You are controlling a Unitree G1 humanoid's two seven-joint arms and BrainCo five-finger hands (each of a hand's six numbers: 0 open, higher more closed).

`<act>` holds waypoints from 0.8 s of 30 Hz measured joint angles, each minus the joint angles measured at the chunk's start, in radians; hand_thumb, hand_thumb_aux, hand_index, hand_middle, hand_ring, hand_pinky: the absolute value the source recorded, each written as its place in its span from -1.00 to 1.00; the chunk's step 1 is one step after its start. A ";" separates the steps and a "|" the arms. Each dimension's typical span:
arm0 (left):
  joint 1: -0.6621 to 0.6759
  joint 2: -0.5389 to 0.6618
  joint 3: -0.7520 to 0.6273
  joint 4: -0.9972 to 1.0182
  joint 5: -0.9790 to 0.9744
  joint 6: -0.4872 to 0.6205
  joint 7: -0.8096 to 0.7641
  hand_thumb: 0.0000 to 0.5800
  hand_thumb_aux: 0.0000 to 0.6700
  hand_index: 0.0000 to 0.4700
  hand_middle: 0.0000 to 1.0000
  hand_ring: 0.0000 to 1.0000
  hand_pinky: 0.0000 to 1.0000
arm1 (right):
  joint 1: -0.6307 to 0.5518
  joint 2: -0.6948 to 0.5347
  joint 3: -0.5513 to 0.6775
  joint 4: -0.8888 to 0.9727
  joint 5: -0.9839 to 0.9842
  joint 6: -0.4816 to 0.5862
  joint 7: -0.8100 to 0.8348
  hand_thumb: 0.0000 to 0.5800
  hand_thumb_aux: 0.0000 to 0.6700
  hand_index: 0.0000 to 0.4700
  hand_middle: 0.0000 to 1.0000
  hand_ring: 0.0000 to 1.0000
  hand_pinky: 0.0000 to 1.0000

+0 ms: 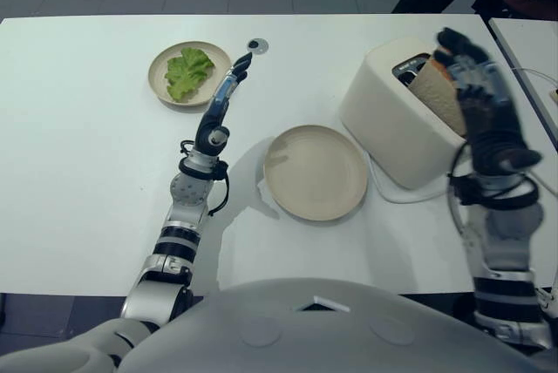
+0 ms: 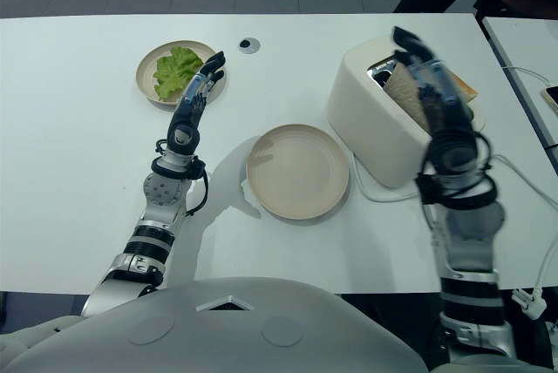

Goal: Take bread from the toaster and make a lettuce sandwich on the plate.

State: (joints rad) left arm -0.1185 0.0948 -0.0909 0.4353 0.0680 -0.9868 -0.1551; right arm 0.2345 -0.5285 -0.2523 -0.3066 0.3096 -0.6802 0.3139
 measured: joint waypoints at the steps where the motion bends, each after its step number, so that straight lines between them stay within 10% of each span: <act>1: 0.000 0.000 -0.001 0.003 0.001 -0.002 0.001 -1.00 -1.00 -1.00 -1.00 -1.00 -1.00 | 0.007 -0.010 -0.042 -0.005 0.003 0.003 0.000 -1.00 -1.00 -1.00 -0.99 -0.99 -0.99; 7: -0.005 -0.019 -0.002 0.044 0.034 -0.021 0.026 -1.00 -1.00 -1.00 -1.00 -1.00 -1.00 | -0.023 -0.099 -0.300 0.149 -0.219 0.039 -0.047 -1.00 -1.00 -1.00 -0.97 -0.97 -0.97; 15: -0.020 -0.025 -0.002 0.075 0.040 -0.043 0.045 -1.00 -1.00 -1.00 -1.00 -1.00 -1.00 | -0.133 -0.223 -0.231 0.462 -0.518 0.150 -0.099 -0.95 -0.98 -0.98 -0.89 -0.89 -0.89; 18: -0.023 -0.027 -0.002 0.088 0.047 -0.049 0.054 -1.00 -1.00 -1.00 -1.00 -1.00 -1.00 | -0.221 -0.232 -0.153 0.559 -0.563 0.157 -0.114 0.56 0.06 0.06 -0.84 -0.84 -0.84; 21: -0.028 -0.026 -0.002 0.097 0.049 -0.053 0.059 -1.00 -1.00 -1.00 -1.00 -1.00 -1.00 | -0.293 -0.232 -0.077 0.636 -0.606 0.145 -0.142 1.00 1.00 1.00 -0.69 -0.69 -0.69; 24: -0.028 -0.022 -0.002 0.100 0.049 -0.053 0.059 -1.00 -1.00 -1.00 -1.00 -1.00 -1.00 | -0.331 -0.233 -0.043 0.671 -0.626 0.127 -0.180 1.00 1.00 1.00 -0.49 -0.49 -0.49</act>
State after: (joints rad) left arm -0.1469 0.0725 -0.0929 0.5350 0.1167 -1.0397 -0.0958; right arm -0.0970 -0.7611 -0.2956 0.3648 -0.3160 -0.5529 0.1340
